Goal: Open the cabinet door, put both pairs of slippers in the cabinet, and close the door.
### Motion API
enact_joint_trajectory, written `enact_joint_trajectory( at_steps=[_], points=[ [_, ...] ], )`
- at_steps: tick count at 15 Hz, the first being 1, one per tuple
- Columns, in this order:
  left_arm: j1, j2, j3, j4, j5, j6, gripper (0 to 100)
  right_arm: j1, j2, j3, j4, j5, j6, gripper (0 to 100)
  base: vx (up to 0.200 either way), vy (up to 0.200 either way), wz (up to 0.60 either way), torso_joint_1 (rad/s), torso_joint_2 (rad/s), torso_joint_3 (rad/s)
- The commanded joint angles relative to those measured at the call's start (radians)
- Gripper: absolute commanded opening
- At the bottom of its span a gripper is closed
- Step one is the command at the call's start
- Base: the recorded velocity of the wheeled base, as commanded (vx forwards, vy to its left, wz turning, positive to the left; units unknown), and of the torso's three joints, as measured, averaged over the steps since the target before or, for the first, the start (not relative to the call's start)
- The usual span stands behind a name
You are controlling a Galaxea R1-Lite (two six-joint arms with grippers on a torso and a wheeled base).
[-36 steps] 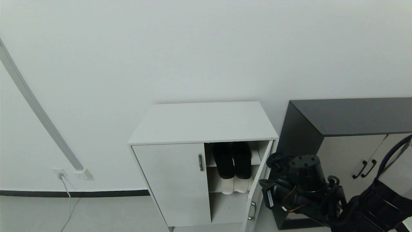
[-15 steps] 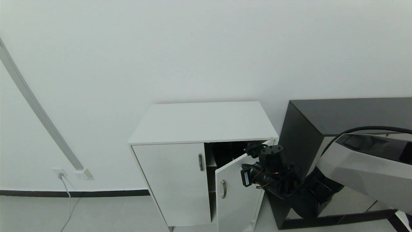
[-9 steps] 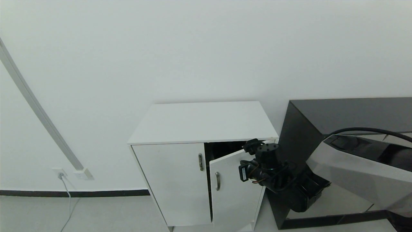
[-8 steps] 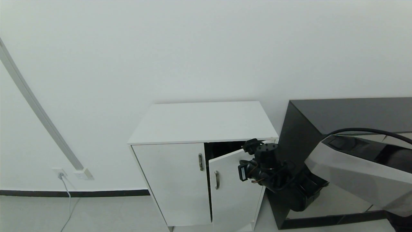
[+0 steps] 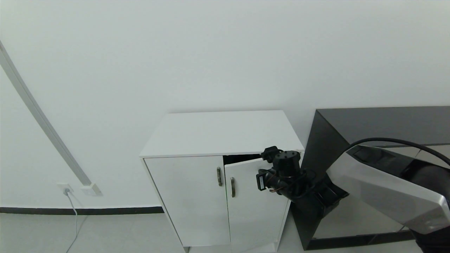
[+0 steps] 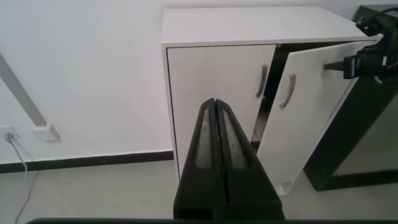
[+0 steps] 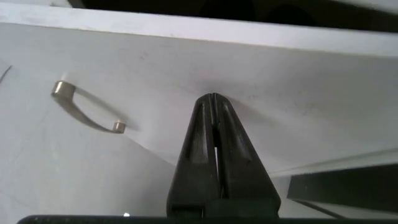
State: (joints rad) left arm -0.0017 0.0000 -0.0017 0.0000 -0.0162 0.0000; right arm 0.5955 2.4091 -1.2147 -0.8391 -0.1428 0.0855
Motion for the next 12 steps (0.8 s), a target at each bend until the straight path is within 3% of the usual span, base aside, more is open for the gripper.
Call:
enact_joint_trajectory(
  at_steps=[1, 12],
  points=[
    [0.0, 0.002, 0.0, 0.0, 0.001, 0.0, 0, -0.005, 0.007, -0.031, 0.02, 0.0, 0.0, 0, 0.0, 0.0, 0.0, 0.0, 0.0, 0.0],
    [0.0, 0.002, 0.0, 0.0, 0.001, 0.0, 0, -0.048, 0.039, -0.112, 0.069, 0.0, 0.0, 0, 0.0, 0.0, 0.0, 0.0, 0.0, 0.0]
  ],
)
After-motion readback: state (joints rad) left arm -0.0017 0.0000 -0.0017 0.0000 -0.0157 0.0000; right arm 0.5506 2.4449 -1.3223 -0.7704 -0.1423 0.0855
